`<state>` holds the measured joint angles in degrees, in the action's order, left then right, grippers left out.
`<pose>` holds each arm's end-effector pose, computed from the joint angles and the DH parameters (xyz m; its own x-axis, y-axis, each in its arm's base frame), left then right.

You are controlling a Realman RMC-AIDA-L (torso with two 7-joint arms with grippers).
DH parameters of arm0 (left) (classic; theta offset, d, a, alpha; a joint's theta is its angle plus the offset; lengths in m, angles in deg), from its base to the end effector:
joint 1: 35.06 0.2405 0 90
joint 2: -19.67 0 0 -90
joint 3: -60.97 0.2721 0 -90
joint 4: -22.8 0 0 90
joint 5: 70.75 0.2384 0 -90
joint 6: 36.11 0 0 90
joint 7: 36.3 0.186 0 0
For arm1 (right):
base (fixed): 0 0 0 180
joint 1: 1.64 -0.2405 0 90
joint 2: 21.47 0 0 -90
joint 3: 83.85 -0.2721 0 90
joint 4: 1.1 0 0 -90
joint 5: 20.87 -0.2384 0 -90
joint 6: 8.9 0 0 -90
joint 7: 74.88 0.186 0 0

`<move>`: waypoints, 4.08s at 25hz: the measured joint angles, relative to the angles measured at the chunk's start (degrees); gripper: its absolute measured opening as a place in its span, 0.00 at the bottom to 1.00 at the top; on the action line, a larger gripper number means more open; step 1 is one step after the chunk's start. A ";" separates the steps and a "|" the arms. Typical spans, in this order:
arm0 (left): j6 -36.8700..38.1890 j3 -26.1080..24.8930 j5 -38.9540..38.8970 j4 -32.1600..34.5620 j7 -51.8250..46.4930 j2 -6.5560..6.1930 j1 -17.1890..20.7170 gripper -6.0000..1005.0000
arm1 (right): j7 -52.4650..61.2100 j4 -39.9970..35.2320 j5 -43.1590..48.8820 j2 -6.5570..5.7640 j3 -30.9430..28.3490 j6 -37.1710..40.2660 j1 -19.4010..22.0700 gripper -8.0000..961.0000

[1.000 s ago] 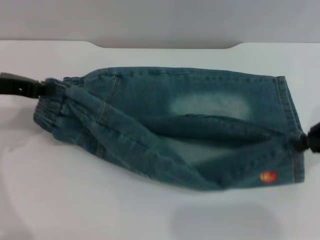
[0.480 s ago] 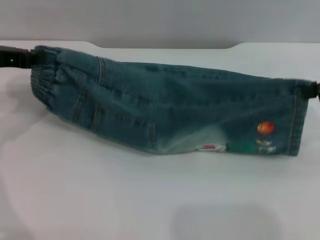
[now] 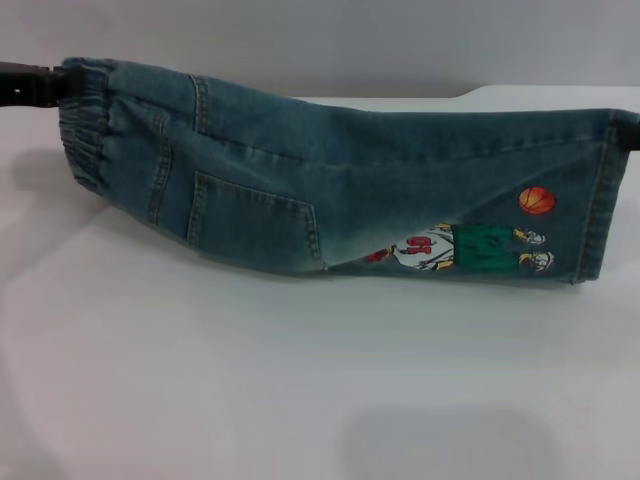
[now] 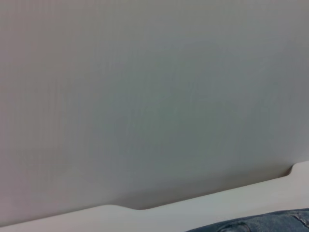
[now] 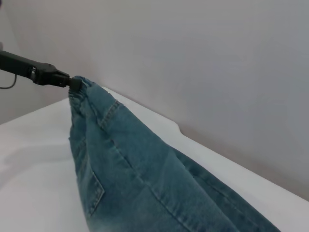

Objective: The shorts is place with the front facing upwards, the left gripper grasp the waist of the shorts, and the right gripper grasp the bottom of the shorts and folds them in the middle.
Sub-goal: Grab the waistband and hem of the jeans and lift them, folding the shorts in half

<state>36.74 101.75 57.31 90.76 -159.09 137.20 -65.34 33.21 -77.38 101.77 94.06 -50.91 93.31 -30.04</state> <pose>-0.2743 0.4573 0.0908 0.6639 0.5351 0.5223 0.7476 -0.4581 -0.4809 0.2465 0.3845 0.1156 0.8482 -0.3777 -0.3713 -0.5076 -0.7799 -0.3663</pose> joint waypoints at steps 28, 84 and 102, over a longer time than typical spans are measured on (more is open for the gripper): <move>-12.14 9.70 -2.97 -3.80 -0.44 0.42 0.92 0.12 | -7.24 11.74 1.84 2.30 0.71 -16.17 -0.48 0.02; -30.68 23.86 -10.72 -13.39 -0.76 0.51 0.03 0.14 | -14.41 29.92 0.29 2.86 7.29 -44.23 -4.20 0.23; -31.18 23.39 -7.06 -13.10 -0.18 -0.13 -0.39 0.80 | -14.41 30.01 -0.28 2.86 7.32 -43.83 -3.72 0.52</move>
<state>5.56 125.14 50.25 77.66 -159.27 137.07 -65.73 18.80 -47.37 101.48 96.91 -43.59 49.48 -33.76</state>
